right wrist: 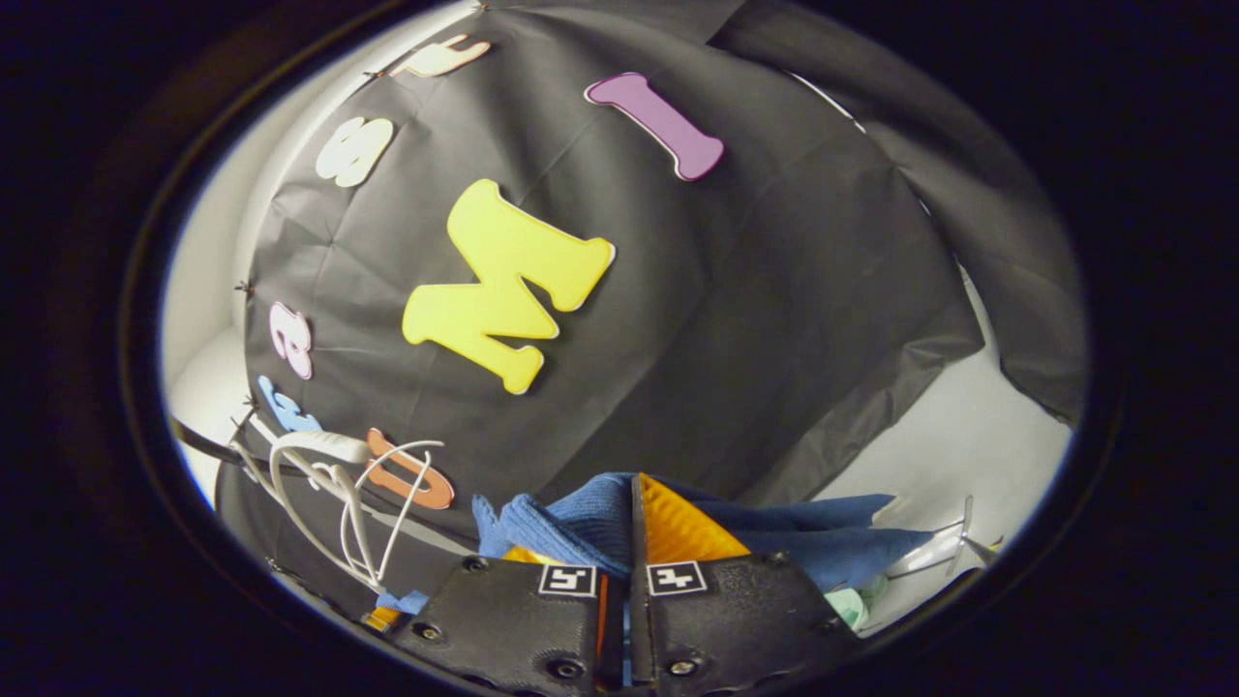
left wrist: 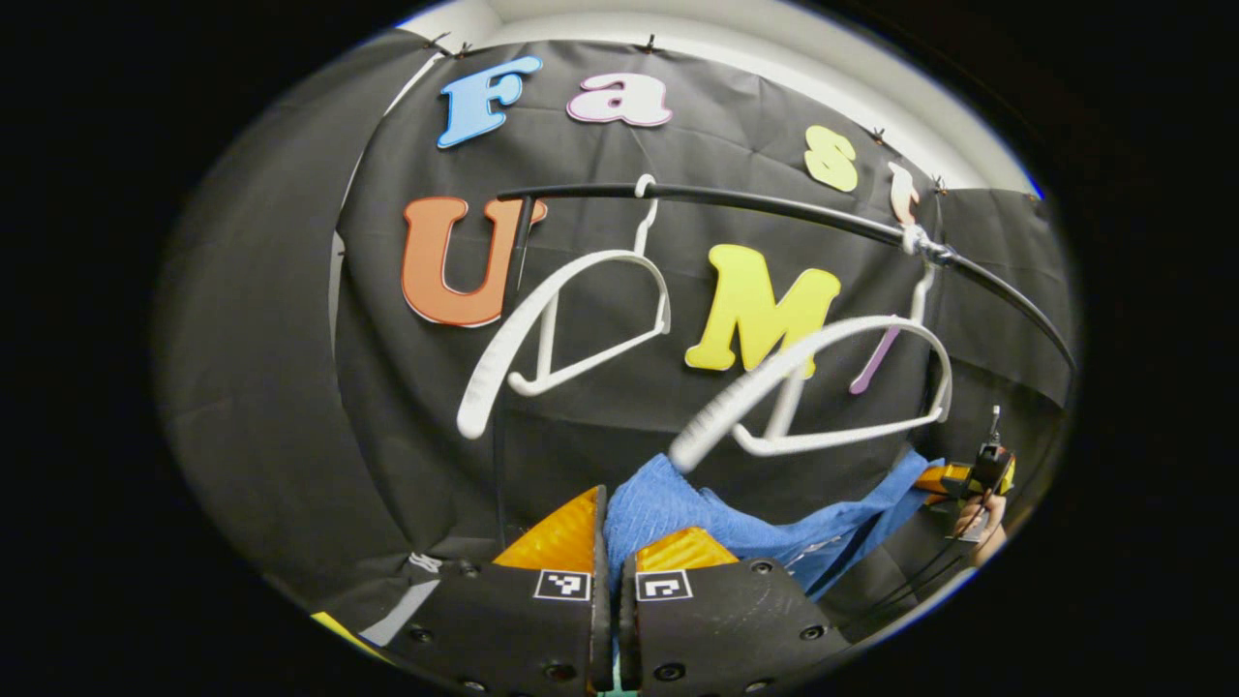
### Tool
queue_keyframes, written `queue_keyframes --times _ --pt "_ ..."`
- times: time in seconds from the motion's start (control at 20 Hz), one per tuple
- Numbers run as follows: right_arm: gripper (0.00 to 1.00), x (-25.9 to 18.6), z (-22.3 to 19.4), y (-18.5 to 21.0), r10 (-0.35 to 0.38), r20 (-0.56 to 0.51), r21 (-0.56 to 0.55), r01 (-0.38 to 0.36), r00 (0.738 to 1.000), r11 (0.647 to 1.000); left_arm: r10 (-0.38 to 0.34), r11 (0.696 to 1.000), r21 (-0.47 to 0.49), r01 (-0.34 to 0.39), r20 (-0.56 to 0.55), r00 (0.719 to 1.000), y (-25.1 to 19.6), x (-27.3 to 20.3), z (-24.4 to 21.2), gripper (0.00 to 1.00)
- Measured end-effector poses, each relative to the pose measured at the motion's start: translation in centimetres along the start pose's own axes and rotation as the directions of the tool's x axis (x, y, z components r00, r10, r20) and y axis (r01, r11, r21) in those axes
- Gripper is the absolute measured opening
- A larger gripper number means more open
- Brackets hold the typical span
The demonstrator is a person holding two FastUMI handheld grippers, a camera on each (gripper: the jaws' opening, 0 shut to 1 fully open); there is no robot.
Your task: Grasp the clothes on the hanger with both hands and then place them into the laundry hamper below.
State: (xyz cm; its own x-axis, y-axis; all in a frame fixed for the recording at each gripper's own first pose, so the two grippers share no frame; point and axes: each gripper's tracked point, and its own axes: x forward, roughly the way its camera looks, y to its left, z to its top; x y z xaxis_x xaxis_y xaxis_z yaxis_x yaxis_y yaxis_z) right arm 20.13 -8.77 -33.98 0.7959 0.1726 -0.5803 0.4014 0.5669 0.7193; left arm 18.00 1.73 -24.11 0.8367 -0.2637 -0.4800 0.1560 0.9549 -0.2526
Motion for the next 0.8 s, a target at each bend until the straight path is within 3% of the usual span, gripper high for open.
queue_keyframes --times 0.45,0.8 --pt "0.06 -2.2 -7.1 -1.5 -0.076 -0.089 -0.141 0.063 0.993 0.988 -0.021 0.999 0.049 0.021 0.000 1.000 -3.4 -2.7 -2.4 0.04" --pt "0.06 -3.9 -11.8 2.1 -0.011 -0.165 -0.170 -0.017 0.986 0.985 -0.092 0.995 0.047 0.092 -0.008 0.996 -7.4 -4.7 -3.4 0.03"
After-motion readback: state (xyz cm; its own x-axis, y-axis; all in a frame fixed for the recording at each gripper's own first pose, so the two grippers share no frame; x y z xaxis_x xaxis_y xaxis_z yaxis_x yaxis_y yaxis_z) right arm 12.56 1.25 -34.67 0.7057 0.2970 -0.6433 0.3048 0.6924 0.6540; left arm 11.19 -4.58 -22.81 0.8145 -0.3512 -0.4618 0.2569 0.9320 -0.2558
